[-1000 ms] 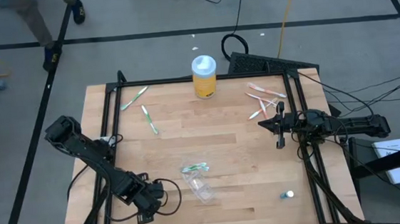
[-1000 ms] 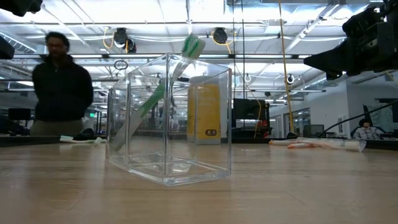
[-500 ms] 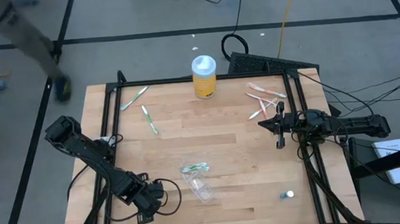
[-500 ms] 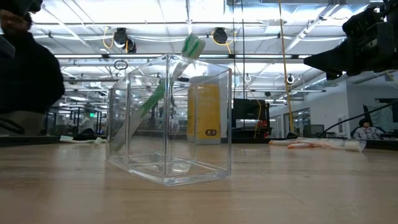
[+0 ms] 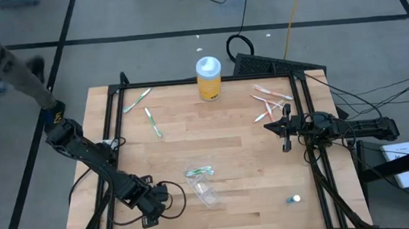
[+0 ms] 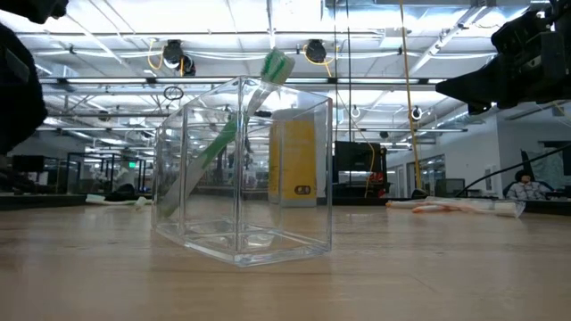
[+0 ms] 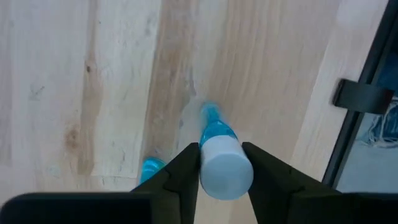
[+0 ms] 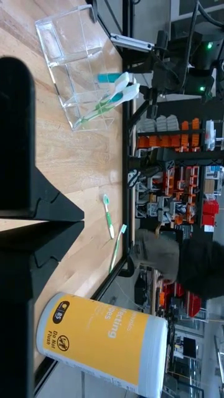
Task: Pick & Place toothbrushing station
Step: Put the blue mouthwash into the transparent organizer
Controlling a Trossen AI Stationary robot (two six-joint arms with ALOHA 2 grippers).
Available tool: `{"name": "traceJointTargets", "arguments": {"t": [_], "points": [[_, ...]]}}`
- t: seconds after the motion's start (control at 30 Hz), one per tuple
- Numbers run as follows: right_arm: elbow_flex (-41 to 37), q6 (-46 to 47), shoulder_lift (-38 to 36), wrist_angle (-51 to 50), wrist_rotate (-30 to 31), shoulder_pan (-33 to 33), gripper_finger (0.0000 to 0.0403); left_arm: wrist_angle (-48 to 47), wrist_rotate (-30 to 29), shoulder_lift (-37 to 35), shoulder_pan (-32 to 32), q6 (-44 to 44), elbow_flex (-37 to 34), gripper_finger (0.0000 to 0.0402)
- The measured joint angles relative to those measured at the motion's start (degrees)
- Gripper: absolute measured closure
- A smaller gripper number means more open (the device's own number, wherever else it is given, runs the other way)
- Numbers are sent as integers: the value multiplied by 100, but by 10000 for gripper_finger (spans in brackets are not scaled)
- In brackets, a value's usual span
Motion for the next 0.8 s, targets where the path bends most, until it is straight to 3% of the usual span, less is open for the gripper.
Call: {"name": "traceJointTargets", "arguments": {"t": [0.07,0.47,0.8], "points": [[0,0,1,1,0,0,399,2,-8,0,64,34,0,305],[0,0,0,2,0,0,399,686,-222,-154,360,777,5,305],[0,0,-1,0,0,1,399,674,-1437,-577,457,1986,714,302]]}}
